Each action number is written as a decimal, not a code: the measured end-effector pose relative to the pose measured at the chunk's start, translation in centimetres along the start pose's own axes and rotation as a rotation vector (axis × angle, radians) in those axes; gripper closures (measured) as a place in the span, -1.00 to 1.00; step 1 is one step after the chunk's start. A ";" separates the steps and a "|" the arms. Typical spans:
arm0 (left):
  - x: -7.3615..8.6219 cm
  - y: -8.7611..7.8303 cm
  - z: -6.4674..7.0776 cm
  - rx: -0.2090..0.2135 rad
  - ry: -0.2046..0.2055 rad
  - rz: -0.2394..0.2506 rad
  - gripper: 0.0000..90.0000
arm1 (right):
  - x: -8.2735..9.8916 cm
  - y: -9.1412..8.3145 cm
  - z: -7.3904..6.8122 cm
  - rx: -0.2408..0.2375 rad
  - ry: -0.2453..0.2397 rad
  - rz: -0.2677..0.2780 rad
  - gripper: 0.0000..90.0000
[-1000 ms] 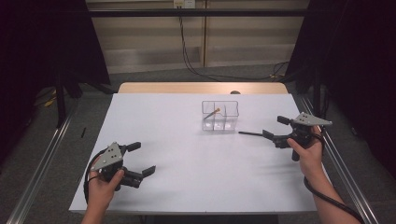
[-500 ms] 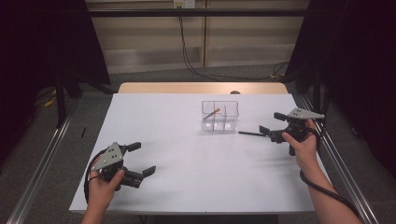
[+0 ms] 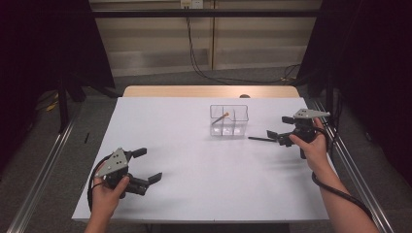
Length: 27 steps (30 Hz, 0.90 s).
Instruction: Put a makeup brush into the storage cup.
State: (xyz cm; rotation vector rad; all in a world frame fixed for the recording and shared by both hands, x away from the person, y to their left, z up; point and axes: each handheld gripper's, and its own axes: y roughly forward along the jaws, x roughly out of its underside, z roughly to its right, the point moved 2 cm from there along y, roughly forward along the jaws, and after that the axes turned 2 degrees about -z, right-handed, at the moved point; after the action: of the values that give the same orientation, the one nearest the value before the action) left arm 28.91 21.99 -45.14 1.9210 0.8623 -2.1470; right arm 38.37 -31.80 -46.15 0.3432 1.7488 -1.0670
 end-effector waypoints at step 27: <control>0.1 0.0 -0.1 -0.002 -0.006 -0.003 -1.00 | -0.5 2.6 0.3 -0.004 -0.084 -0.377 -0.64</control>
State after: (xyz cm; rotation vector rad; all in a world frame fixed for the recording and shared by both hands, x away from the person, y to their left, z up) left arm 28.95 22.04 -45.20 1.9128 0.8668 -2.1519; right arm 40.53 -30.42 -47.05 -0.0393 1.7793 -1.3230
